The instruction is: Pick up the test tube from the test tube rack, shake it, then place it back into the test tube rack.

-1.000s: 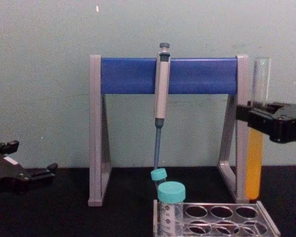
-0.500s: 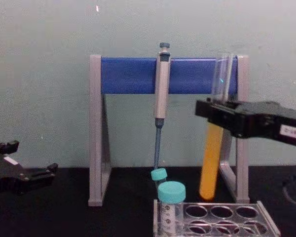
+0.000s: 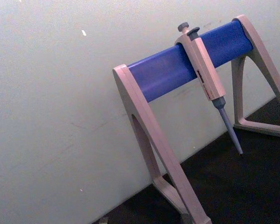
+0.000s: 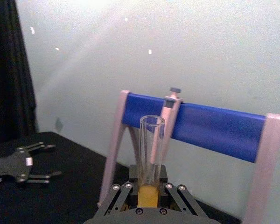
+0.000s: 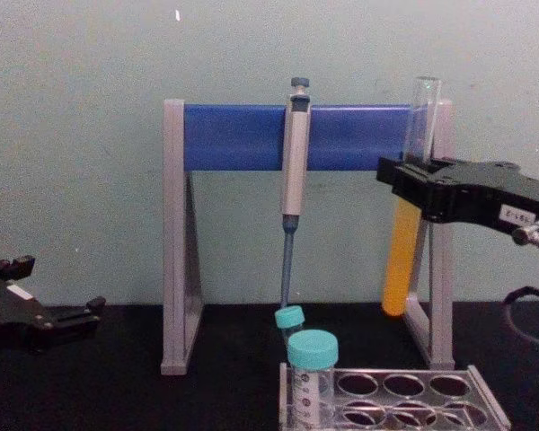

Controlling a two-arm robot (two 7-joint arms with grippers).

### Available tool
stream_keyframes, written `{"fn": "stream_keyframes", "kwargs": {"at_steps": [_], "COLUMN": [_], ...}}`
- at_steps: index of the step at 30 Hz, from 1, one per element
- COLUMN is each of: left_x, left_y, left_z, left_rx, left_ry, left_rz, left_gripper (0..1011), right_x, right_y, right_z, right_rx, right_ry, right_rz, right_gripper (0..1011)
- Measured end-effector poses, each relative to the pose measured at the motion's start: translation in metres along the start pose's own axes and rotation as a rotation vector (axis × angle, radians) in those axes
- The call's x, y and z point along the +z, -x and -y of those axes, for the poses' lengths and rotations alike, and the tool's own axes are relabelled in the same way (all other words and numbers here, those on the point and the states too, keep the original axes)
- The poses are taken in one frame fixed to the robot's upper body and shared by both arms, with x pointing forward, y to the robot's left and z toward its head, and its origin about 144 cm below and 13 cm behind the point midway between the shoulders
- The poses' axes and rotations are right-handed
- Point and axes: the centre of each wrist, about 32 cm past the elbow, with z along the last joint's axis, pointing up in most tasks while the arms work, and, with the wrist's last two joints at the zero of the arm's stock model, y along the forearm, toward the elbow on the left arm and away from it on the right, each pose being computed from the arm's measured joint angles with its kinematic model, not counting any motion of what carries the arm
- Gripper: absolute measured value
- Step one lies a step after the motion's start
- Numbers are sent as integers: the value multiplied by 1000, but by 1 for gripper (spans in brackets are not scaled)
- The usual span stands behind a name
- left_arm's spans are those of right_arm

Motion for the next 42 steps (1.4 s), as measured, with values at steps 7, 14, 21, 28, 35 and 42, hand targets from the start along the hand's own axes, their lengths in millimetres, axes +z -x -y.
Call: {"fn": "stream_keyframes", "kwargs": {"at_steps": [7,14,21,28,35,42], "left_x": [0,0,0,0,0,0], "left_y": [0,0,0,0,0,0], "left_z": [0,0,0,0,0,0], "left_rx": [0,0,0,0,0,0], "left_ry": [0,0,0,0,0,0], "left_rz": [0,0,0,0,0,0], "left_gripper": [1001,1001,1001,1001,1001,1001], "right_x": [0,1,1,3,6,10], "right_y": [-3,-4,-4,-5,-7,-5], "right_z": [5,6,5,9,22,39], "right_rx": [-35,-41,-39,-49,-62,-45], "right_ry": [14,19,22,28,52,84], "right_rz": [16,15,14,22,32,45], "right_gripper": [229,229,229,229,229,229]}}
